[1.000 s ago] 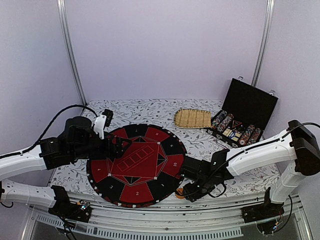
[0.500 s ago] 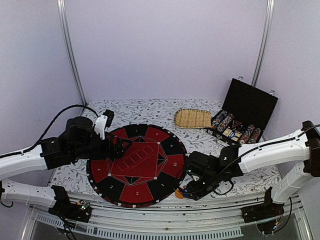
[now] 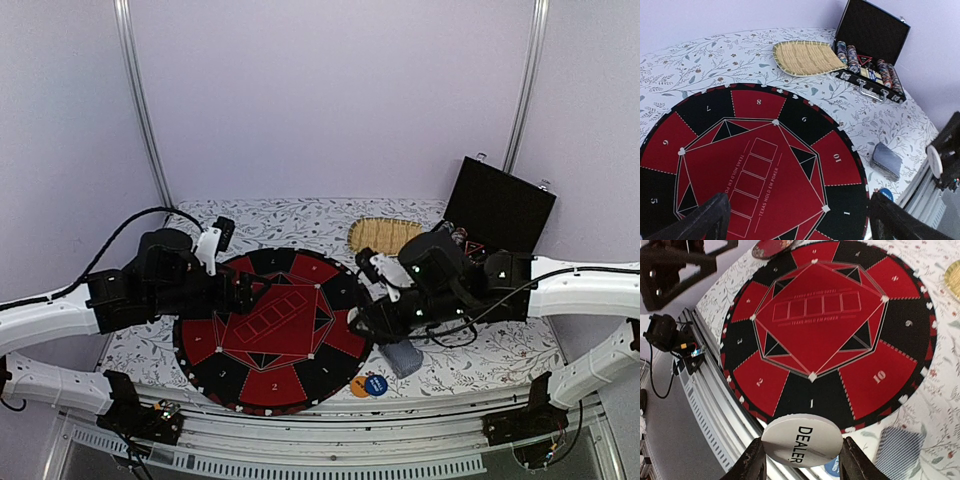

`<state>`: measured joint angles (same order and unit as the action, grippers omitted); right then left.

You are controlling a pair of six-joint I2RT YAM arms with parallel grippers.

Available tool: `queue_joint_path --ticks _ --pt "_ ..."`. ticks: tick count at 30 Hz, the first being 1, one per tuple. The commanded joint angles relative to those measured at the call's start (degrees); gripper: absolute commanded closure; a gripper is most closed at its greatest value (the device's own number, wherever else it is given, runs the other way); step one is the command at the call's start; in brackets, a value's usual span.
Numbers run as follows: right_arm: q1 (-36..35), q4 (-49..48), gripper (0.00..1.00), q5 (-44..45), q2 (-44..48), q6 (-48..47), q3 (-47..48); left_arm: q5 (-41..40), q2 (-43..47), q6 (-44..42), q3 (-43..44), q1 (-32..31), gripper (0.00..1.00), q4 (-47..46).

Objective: Distribute texas hold em gaming equipment
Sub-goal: Place the dealer button at position 9.

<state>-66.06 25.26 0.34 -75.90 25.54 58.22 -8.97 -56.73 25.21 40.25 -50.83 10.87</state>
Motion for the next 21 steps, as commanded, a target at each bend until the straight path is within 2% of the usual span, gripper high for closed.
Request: queue_joint_path --ticks 1,7,12,18,21 --pt "4.2 -4.05 0.72 1.19 -2.18 -7.13 6.02 2.55 0.68 3.91 1.45 -1.01 0.02 0.92" --pt "7.33 -4.19 0.73 -0.75 -6.4 -9.69 10.46 1.58 2.2 9.46 0.11 -1.16 0.02 6.28" --pt "9.65 -2.66 0.74 -0.72 -11.65 -9.8 14.6 -1.55 3.81 10.73 -0.32 -1.31 0.02 10.03" --pt "11.01 -2.06 0.74 0.51 -18.53 -10.47 18.38 -7.2 2.73 5.43 -2.1 -0.59 0.02 6.45" --pt "11.95 -0.59 0.74 0.91 -21.73 -10.68 21.06 -7.0 0.22 2.05 -1.89 1.37 0.02 2.72"
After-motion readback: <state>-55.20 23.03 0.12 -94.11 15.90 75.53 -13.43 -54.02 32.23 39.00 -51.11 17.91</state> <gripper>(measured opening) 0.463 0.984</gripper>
